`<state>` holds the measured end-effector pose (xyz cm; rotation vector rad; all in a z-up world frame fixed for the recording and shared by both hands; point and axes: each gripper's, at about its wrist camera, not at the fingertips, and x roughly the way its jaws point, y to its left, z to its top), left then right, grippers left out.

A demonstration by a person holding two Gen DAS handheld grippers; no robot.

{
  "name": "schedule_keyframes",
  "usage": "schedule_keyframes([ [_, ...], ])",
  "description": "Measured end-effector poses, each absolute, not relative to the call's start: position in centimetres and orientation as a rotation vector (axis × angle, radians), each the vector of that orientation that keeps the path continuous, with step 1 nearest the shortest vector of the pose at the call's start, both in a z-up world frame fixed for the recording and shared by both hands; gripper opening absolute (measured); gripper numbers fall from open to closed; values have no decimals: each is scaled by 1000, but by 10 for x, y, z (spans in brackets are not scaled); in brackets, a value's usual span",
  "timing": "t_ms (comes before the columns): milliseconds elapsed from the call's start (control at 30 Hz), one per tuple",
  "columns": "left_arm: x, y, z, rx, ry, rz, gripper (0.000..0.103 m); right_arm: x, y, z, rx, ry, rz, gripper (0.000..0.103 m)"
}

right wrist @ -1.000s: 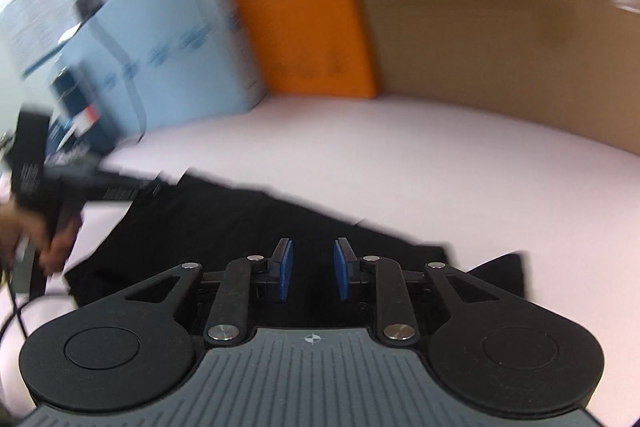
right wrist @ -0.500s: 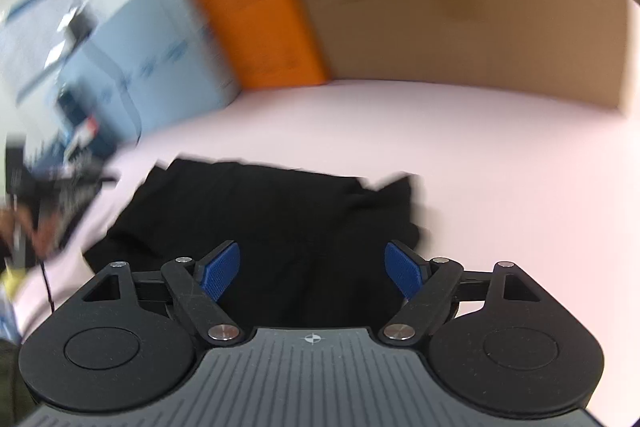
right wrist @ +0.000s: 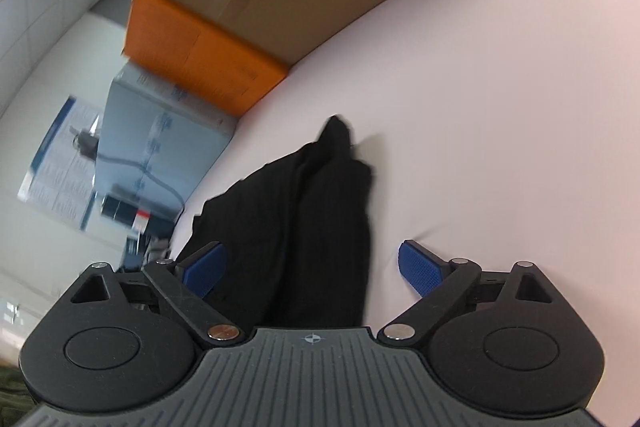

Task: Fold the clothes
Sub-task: 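Grasp the folded black shirt bundle with both grippers and lift it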

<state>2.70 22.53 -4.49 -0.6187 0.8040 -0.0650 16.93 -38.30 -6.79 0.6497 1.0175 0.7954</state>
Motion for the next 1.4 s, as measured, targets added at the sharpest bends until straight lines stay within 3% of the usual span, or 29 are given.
schedule_keyframes([
  [33, 31, 217, -45, -591, 806, -74, 103, 173, -372, -67, 626, 1017, 822, 103],
  [267, 52, 181, -46, -573, 801, -100, 103, 191, -313, -68, 539, 942, 825, 103],
  [300, 54, 176, -45, -558, 801, -91, 103, 191, -307, -68, 509, 931, 807, 99],
  [333, 55, 169, -44, -522, 802, -75, 103, 190, -301, -68, 479, 920, 788, 92],
  [367, 56, 163, -43, -486, 803, -59, 94, 189, -295, -69, 449, 909, 770, 56],
  [400, 56, 156, -42, -445, 801, -51, 80, 189, -289, -69, 420, 899, 751, 15],
  [433, 55, 149, -41, -404, 800, -53, 46, 192, -290, -73, 427, 931, 731, 11],
  [467, 55, 144, -41, -381, 807, -50, 27, 191, -293, -75, 450, 927, 725, 11],
  [533, 51, 140, -41, -399, 794, -48, 15, 190, -300, -74, 531, 930, 726, 10],
  [1000, -4, 138, 16, -411, 551, -43, 11, 169, -307, -23, 978, 819, 873, 9],
  [1400, -86, 209, 89, -451, 321, 130, 11, 181, -194, 20, 1156, 887, 1121, 9],
])
